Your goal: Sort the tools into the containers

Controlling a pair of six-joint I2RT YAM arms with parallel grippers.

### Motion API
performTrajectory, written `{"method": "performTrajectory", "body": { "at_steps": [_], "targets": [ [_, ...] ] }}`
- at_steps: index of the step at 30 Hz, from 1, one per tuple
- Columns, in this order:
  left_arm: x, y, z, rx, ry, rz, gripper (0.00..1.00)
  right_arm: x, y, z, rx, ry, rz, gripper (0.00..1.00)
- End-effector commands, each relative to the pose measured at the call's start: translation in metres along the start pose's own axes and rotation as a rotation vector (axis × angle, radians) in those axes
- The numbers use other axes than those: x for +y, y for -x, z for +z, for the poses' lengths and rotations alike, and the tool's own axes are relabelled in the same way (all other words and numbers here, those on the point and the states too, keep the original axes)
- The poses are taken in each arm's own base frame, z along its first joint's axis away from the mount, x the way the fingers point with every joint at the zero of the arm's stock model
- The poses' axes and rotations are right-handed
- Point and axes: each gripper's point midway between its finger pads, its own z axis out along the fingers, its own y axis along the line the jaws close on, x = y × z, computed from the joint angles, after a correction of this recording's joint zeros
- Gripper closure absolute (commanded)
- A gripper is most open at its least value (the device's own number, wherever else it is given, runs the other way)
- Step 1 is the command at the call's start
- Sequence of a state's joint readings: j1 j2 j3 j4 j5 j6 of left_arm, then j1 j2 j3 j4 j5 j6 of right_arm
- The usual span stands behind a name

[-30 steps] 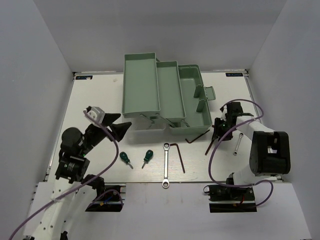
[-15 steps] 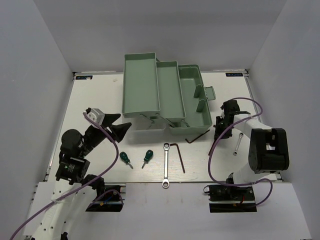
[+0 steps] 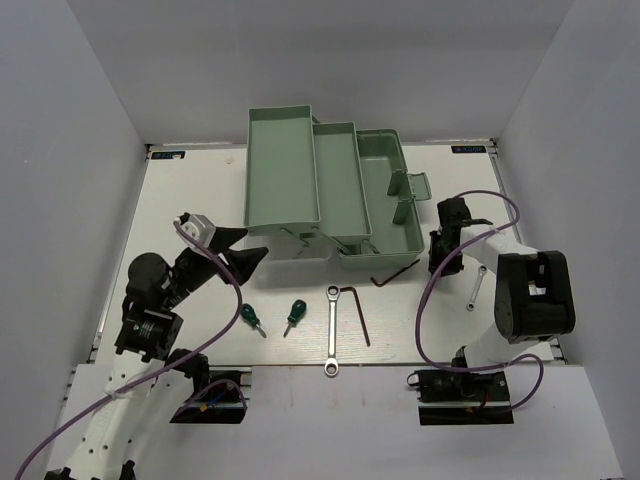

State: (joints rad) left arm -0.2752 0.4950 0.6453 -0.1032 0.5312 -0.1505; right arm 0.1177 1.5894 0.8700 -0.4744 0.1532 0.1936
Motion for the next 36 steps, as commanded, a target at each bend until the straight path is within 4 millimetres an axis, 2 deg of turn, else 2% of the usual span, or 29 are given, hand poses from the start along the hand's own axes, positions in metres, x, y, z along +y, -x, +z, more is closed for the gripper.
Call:
{"method": "performTrajectory", "body": {
  "at_steps": [1, 4, 5, 7, 9, 10, 13, 14, 16, 17, 19, 22, 23, 25, 26, 27, 28, 29, 30, 31, 32, 33, 34, 35, 36],
  "targets": [
    [-0.013, -0.003, 0.004, 0.005, -0.093, 0.006, 0.26, -0.017, -0.045, 0.021, 0.186, -0.080, -0.013, 0.73],
    [-0.017, -0.005, 0.005, 0.007, -0.123, -0.003, 0.26, -0.013, -0.049, 0.022, 0.210, -0.060, -0.008, 0.86],
    [-0.017, -0.005, 0.005, 0.007, -0.123, -0.003, 0.26, -0.013, -0.049, 0.021, 0.208, -0.054, -0.003, 0.94],
    [-0.020, -0.010, 0.007, 0.021, -0.148, -0.021, 0.28, -0.011, -0.046, 0.018, 0.202, -0.036, 0.008, 0.99],
    [-0.022, -0.012, 0.008, 0.028, -0.164, -0.042, 0.33, -0.012, -0.042, 0.011, 0.185, -0.018, 0.027, 1.00],
    [-0.022, -0.017, 0.012, 0.047, -0.180, -0.054, 0.40, -0.013, -0.037, 0.006, 0.162, -0.009, 0.036, 1.00],
    [-0.025, -0.026, 0.017, 0.085, -0.214, -0.114, 0.54, -0.015, -0.023, -0.014, 0.094, 0.022, 0.041, 1.00],
    [-0.026, -0.029, 0.023, 0.115, -0.230, -0.135, 0.56, -0.015, -0.022, -0.019, 0.088, 0.039, 0.016, 1.00],
    [-0.026, -0.035, 0.027, 0.161, -0.234, -0.160, 0.57, -0.018, -0.014, -0.040, 0.053, 0.058, 0.020, 1.00],
    [-0.029, -0.028, 0.030, 0.163, -0.244, -0.161, 0.57, -0.016, -0.014, -0.047, 0.050, 0.081, -0.015, 1.00],
    [-0.027, -0.031, 0.036, 0.201, -0.247, -0.178, 0.57, -0.018, -0.002, -0.066, -0.012, 0.092, -0.029, 1.00],
    [-0.032, -0.024, 0.041, 0.231, -0.268, -0.177, 0.51, -0.027, 0.012, -0.087, -0.079, 0.102, -0.053, 1.00],
    [-0.030, -0.025, 0.045, 0.249, -0.265, -0.190, 0.50, -0.029, 0.020, -0.100, -0.140, 0.100, -0.049, 1.00],
    [-0.038, -0.026, 0.050, 0.268, -0.298, -0.189, 0.49, -0.018, 0.037, -0.117, -0.223, 0.171, -0.129, 1.00],
    [-0.038, -0.038, 0.054, 0.307, -0.302, -0.213, 0.49, -0.014, 0.046, -0.130, -0.277, 0.194, -0.154, 1.00],
    [-0.045, -0.040, 0.057, 0.321, -0.326, -0.218, 0.49, 0.001, 0.049, -0.138, -0.302, 0.280, -0.210, 1.00],
    [-0.049, -0.043, 0.061, 0.335, -0.341, -0.223, 0.49, 0.006, 0.064, -0.150, -0.342, 0.304, -0.227, 1.00],
    [-0.052, -0.052, 0.062, 0.366, -0.355, -0.232, 0.49, 0.013, 0.069, -0.154, -0.352, 0.335, -0.247, 1.00],
    [-0.061, -0.065, 0.067, 0.419, -0.378, -0.253, 0.49, 0.032, 0.067, -0.157, -0.326, 0.456, -0.276, 1.00],
    [-0.065, -0.068, 0.072, 0.431, -0.390, -0.245, 0.49, 0.038, 0.087, -0.176, -0.381, 0.484, -0.293, 1.00],
    [-0.070, -0.078, 0.073, 0.466, -0.398, -0.257, 0.49, 0.051, 0.090, -0.180, -0.379, 0.546, -0.311, 1.00],
    [-0.078, -0.088, 0.078, 0.510, -0.399, -0.251, 0.49, 0.059, 0.095, -0.170, -0.342, 0.589, -0.298, 1.00],
    [-0.083, -0.093, 0.080, 0.535, -0.397, -0.250, 0.49, 0.062, 0.108, -0.176, -0.371, 0.597, -0.296, 1.00],
    [-0.087, -0.098, 0.082, 0.555, -0.396, -0.247, 0.49, 0.082, 0.119, -0.187, -0.403, 0.636, -0.328, 1.00],
    [-0.087, -0.106, 0.084, 0.584, -0.366, -0.239, 0.49, 0.090, 0.133, -0.177, -0.381, 0.649, -0.327, 1.00]
  ]
}}
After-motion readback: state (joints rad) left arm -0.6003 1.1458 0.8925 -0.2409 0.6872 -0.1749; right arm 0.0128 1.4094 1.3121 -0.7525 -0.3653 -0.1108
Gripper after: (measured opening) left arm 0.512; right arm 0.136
